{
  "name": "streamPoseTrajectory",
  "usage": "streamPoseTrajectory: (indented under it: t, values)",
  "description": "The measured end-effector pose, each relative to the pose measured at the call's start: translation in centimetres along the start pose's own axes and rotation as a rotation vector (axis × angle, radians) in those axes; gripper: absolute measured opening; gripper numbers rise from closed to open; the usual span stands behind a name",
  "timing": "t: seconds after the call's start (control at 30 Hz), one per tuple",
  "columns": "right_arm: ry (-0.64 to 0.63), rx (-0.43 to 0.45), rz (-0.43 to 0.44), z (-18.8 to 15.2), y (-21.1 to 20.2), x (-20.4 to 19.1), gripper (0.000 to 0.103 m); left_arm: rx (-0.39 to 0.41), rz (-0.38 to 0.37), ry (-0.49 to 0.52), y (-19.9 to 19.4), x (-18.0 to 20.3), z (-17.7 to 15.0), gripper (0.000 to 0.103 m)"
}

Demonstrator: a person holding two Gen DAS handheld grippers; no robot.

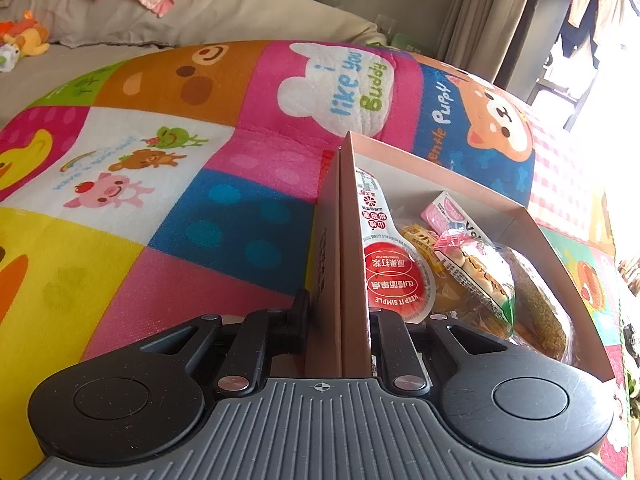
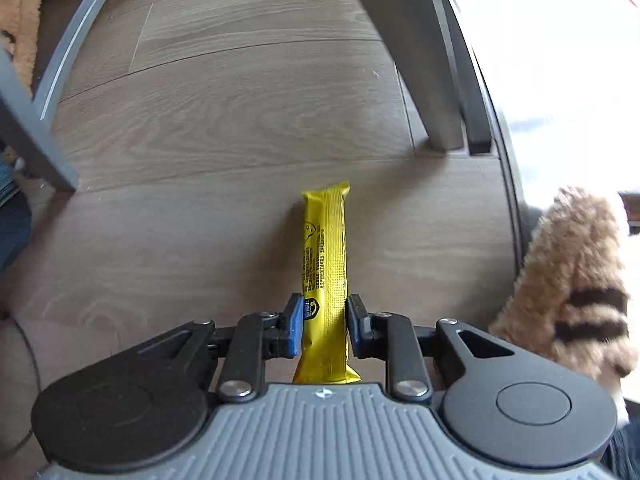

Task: Organize objects

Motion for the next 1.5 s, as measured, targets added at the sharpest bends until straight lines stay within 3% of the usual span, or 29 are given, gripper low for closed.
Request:
streamPoseTrajectory:
  t: [0.13, 0.2, 0.33, 0.47, 0.57, 0.77, 0.8, 0.87, 1.0, 1.1, 1.23, 1.33, 1.4, 1.5]
  values:
    - [0.078, -0.061, 0.077, -2.8, -8.7, 2.4, 0.022, 0.023, -0.003, -0.023, -0.2, -0.1, -0.1, 0.018]
    - [0.107, -0.052, 0.131, -4.3, -14.5, 3.2, 0.022, 0.021, 0.001, -0.051, -0.1, -0.3, -0.1, 0.018]
    - [0.121, 0.033, 0.211, -6.5, -25.5, 4.2, 0.022, -0.001, 0.007, -0.036, 0.0, -0.1, 0.0, 0.017]
    - [0.133, 0.175, 0.229, -7.3, -36.1, 4.9, 0.022, -0.021, 0.014, 0.035, 0.1, 0.3, 0.1, 0.016]
    - [0.091, 0.321, 0.227, -5.7, -44.0, 5.5, 0.022, -0.024, 0.02, 0.06, 0.2, 0.5, 0.0, 0.015]
    - [-0.014, 0.589, 0.253, 2.3, -55.0, 2.7, 0.018, -0.031, 0.0, 0.062, 0.3, 0.4, 0.1, 0.015]
    - [-0.024, 0.609, 0.27, 3.6, -55.7, 2.1, 0.01, -0.034, -0.006, 0.061, 0.3, 0.4, 0.1, 0.016]
    - [-0.05, 0.645, 0.306, 7.1, -56.7, 0.3, 0.01, -0.04, -0.015, 0.072, 0.3, 0.4, 0.1, 0.016]
    - [-0.114, 0.696, 0.28, 13.3, -55.5, -3.3, 0.01, -0.051, -0.027, 0.094, 0.4, 0.5, 0.1, 0.016]
    - [-0.147, 0.667, 0.311, 14.5, -54.5, -4.5, 0.01, -0.05, -0.039, 0.1, 0.5, 0.5, 0.2, 0.016]
    - [-0.269, 0.55, 0.436, 9.9, -52.8, -6.6, 0.011, -0.05, -0.039, 0.097, 0.6, 0.5, 0.2, 0.016]
    - [-0.326, 0.372, 0.519, 3.7, -49.3, -7.8, 0.016, -0.045, -0.041, 0.097, 0.5, 0.4, 0.2, 0.016]
    - [-0.333, 0.246, 0.532, -0.4, -45.3, -8.1, 0.024, -0.047, -0.043, 0.1, 0.5, 0.5, 0.2, 0.016]
    - [-0.318, 0.105, 0.471, -4.4, -36.0, -7.2, 0.042, -0.047, -0.045, 0.094, 0.5, 0.4, 0.2, 0.017]
Point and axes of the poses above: each gripper's, at about its wrist camera, not at the fingertips, and y roughly the way its jaws point, x to its right, z to its top, the point moved 8 cm from there along y, roughly the way its jaws point, and after that the axes turned 12 degrees about x, right-handed, at the moved point
